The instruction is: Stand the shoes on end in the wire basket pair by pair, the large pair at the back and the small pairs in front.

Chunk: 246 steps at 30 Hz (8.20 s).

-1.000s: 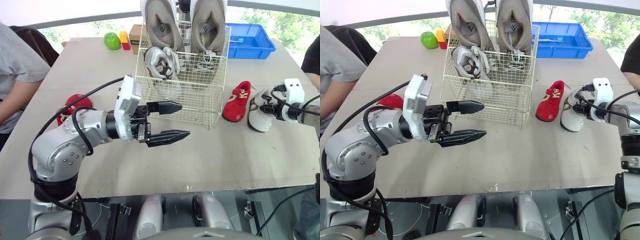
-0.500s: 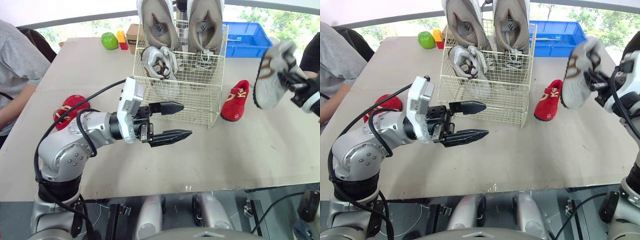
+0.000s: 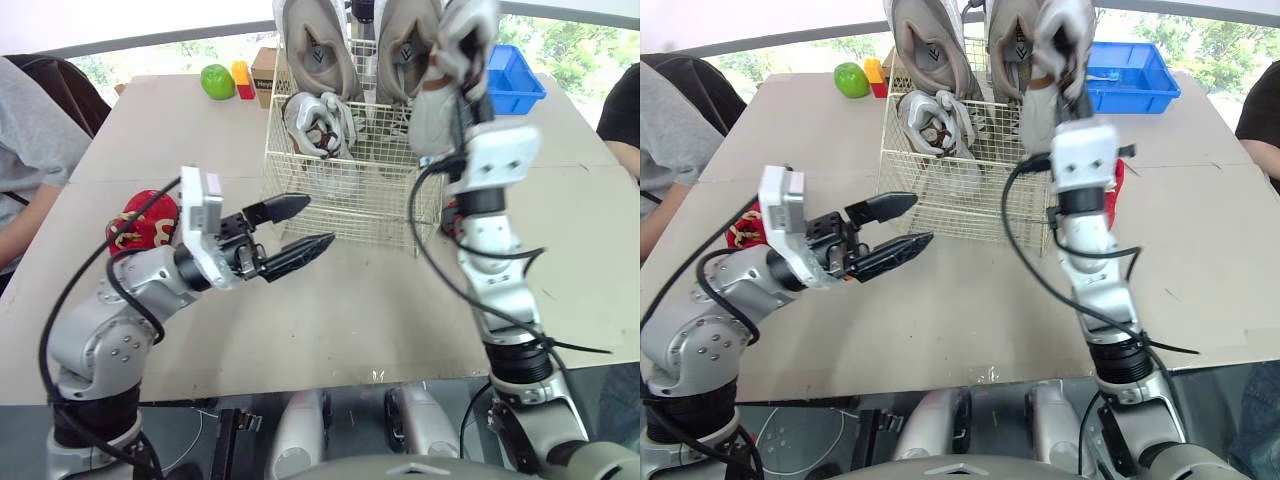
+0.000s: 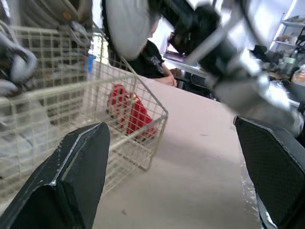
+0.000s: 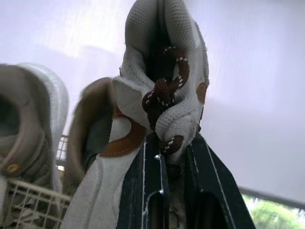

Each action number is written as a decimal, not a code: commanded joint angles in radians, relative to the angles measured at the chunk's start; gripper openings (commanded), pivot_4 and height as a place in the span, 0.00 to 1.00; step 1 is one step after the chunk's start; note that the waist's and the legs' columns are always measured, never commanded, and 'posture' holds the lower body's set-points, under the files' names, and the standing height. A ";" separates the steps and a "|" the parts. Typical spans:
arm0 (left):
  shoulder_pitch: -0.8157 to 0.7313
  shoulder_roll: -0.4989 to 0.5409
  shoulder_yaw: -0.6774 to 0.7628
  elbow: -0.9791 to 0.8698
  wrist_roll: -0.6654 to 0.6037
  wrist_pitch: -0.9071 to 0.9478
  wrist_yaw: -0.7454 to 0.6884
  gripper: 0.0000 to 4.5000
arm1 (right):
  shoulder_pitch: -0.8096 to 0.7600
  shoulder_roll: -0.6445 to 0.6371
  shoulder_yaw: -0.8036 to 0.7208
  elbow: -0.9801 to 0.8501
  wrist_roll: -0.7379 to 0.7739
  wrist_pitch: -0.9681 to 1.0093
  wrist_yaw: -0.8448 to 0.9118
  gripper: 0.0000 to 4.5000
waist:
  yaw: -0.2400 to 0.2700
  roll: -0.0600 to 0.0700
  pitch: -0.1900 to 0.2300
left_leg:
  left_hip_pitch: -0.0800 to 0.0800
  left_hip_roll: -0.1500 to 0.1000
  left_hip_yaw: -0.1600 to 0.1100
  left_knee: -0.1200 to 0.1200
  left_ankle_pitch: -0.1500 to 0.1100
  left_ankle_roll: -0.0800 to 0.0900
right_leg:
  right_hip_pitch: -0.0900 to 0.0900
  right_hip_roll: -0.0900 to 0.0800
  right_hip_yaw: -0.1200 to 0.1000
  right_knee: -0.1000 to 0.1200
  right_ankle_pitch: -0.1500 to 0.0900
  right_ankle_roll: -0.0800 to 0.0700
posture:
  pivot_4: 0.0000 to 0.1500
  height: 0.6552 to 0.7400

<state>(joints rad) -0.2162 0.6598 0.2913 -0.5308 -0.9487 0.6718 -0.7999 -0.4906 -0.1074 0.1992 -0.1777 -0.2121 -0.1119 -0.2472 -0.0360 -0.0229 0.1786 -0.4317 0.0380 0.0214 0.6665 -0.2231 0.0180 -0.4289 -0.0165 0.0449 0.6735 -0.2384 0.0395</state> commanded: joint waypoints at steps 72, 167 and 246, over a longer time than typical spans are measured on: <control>-0.510 -0.067 -0.332 0.515 0.795 -0.642 0.230 0.03 | 0.386 -0.364 -0.172 -0.570 0.496 0.451 0.713 0.88 | 0.026 -0.012 -0.009 | 0.014 -0.001 0.001 -0.014 0.000 0.000 | 0.016 0.001 -0.004 -0.013 -0.001 -0.001 | 1.00 1.00; 0.097 -0.005 0.257 0.217 0.539 -0.661 0.223 0.03 | 0.025 -0.614 -0.279 -0.481 0.856 0.714 0.941 0.88 | 0.027 -0.016 -0.011 | 0.015 0.001 0.002 -0.015 0.000 0.000 | 0.017 -0.015 -0.008 -0.014 -0.003 -0.005 | 1.00 1.00; -0.824 -0.004 -0.441 0.985 0.221 -1.823 -0.814 0.03 | -0.642 -0.666 -0.098 0.252 1.517 1.726 1.039 0.23 | 0.020 -0.005 -0.004 | -0.007 0.004 0.011 0.003 -0.002 0.004 | -0.005 -0.001 -0.005 0.002 0.000 0.001 | 1.00 1.00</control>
<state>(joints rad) -1.0153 0.6590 -0.1978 0.4835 -0.6980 -1.1578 -1.6102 -1.1394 -0.7707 0.0977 0.0909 1.2853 1.6080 0.7992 -0.0157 -0.0282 0.1750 -0.4392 0.0416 0.0320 0.6692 -0.2255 0.0224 -0.4344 -0.0174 0.0398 0.6750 -0.2381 0.0403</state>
